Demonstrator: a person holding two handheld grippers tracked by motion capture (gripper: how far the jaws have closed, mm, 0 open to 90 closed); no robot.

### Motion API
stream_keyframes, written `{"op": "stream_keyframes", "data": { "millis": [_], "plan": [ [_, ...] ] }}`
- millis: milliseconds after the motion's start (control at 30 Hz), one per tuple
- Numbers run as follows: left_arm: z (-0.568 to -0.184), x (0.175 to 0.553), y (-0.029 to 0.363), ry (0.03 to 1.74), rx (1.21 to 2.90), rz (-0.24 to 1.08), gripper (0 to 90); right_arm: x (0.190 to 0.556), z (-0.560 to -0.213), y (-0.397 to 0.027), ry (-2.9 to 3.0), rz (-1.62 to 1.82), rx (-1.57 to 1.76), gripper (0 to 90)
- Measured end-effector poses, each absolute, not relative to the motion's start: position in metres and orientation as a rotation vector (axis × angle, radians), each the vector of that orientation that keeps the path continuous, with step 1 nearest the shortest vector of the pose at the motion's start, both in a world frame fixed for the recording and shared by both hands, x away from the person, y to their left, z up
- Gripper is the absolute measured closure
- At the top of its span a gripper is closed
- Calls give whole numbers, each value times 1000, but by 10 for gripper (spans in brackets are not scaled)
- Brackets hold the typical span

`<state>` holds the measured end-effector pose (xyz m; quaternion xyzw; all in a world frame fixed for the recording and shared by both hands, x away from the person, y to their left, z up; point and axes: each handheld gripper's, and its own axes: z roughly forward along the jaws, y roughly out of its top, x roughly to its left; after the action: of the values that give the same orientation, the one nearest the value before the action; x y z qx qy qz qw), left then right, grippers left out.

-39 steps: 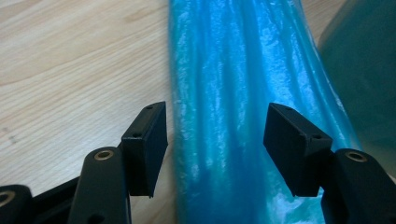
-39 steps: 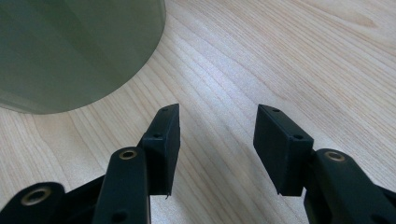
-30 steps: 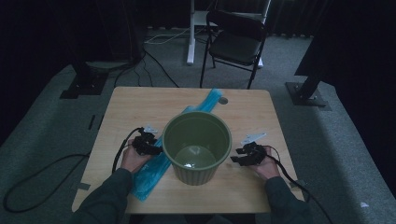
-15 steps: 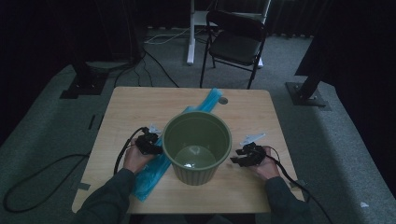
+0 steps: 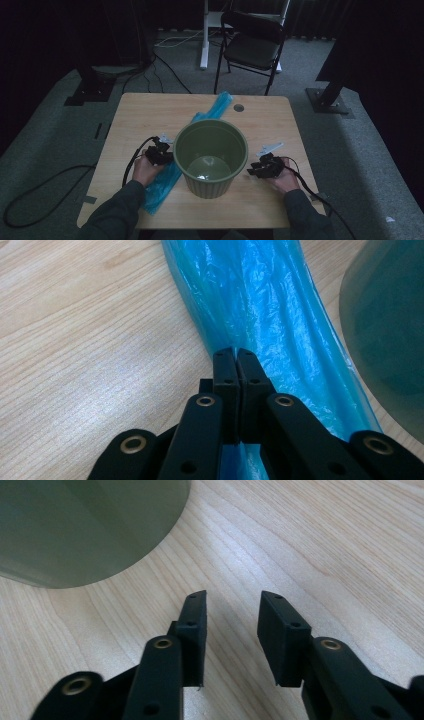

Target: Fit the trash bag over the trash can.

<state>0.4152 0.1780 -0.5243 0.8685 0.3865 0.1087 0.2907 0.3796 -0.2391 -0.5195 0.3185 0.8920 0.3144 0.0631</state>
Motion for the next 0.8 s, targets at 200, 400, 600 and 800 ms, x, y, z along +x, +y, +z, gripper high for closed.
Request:
{"op": "stream_keyframes", "data": {
  "millis": [200, 400, 600, 800],
  "plan": [
    [-524, 414, 180, 1020, 2321, 292, 893, 379, -519, -239, 2670, 942, 960, 663],
    [-522, 414, 183, 1004, 2320, 297, 895, 380, -520, -239, 2662, 930, 975, 634],
    [-514, 412, 189, 993, 2276, 337, 896, 380, -521, -239, 2677, 940, 975, 609],
    [-506, 410, 196, 985, 2229, 352, 896, 379, -521, -238, 2691, 960, 965, 608]
  ]
}}
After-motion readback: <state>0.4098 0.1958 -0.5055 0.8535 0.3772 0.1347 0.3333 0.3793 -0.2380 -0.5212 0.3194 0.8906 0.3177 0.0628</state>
